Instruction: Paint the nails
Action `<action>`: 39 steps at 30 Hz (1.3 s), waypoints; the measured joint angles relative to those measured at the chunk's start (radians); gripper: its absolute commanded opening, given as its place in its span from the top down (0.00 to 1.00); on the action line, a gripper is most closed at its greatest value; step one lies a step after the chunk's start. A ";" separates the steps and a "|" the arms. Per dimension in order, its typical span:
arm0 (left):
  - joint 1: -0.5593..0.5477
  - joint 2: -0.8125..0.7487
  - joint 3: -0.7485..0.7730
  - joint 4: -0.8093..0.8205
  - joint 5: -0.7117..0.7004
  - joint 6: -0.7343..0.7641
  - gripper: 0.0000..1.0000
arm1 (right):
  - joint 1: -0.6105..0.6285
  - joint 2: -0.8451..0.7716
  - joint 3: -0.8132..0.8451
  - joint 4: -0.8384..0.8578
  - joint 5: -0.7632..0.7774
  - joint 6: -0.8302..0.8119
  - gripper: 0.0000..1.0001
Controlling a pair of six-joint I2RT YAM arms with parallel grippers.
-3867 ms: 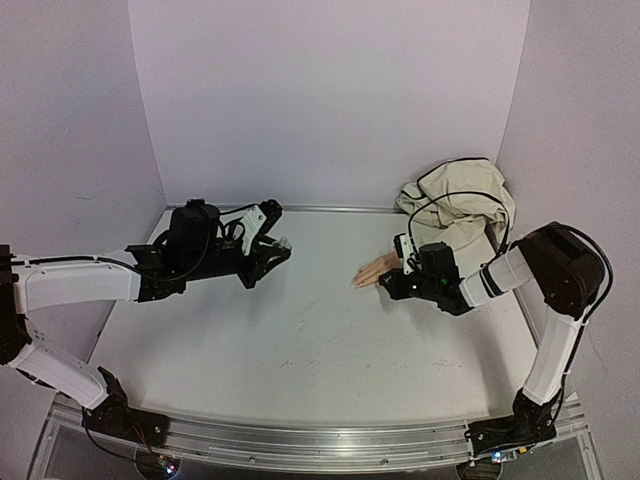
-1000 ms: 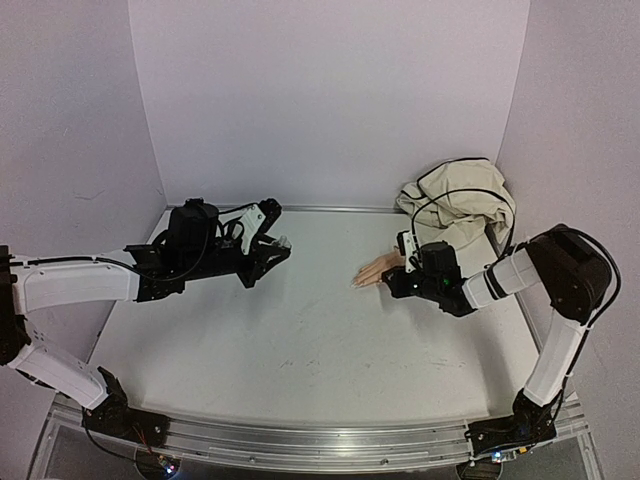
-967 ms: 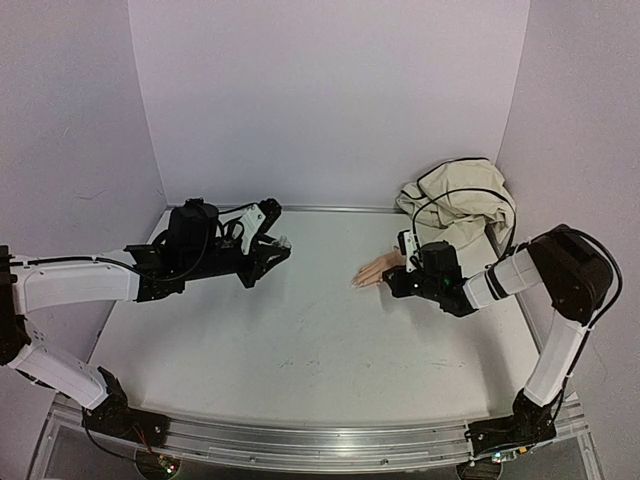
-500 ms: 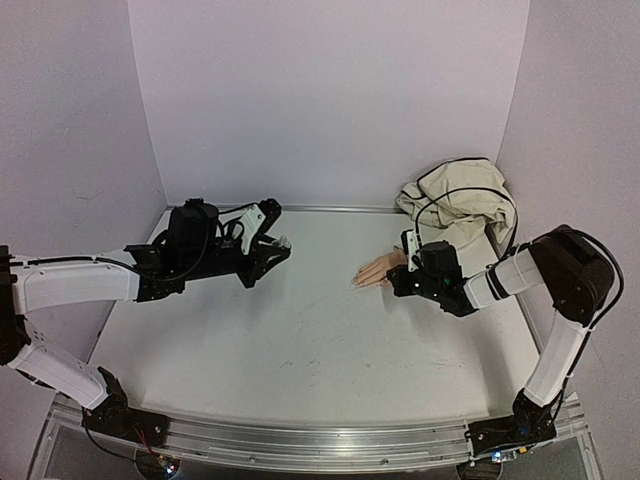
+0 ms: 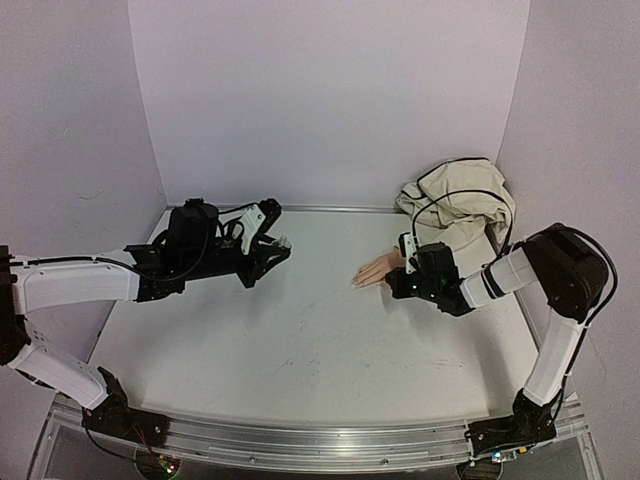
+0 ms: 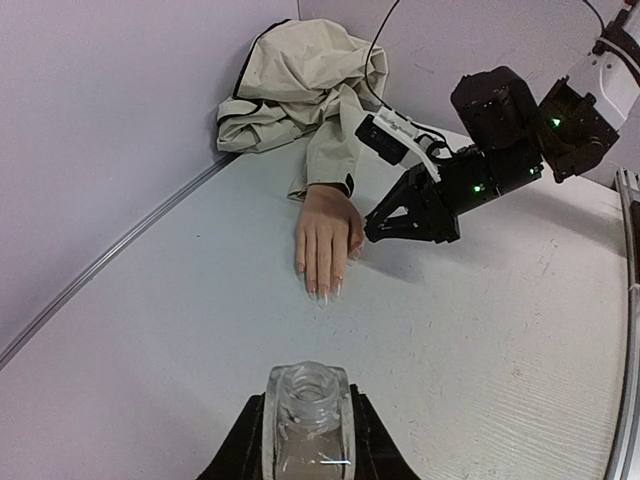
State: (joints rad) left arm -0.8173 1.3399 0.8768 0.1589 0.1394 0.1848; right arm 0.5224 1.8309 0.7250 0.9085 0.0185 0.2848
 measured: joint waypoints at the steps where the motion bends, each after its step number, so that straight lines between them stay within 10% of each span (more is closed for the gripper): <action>1: 0.000 0.000 0.000 0.000 0.000 0.000 1.00 | 0.000 0.003 0.002 0.000 -0.001 0.000 1.00; 39: 0.000 0.000 0.000 0.000 0.000 0.000 1.00 | 0.000 0.033 0.022 0.021 -0.122 -0.002 1.00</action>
State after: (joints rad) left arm -0.8173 1.3399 0.8768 0.1589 0.1394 0.1844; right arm 0.5224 1.8641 0.7471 0.9291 -0.1040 0.2829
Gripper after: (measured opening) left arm 0.221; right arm 0.140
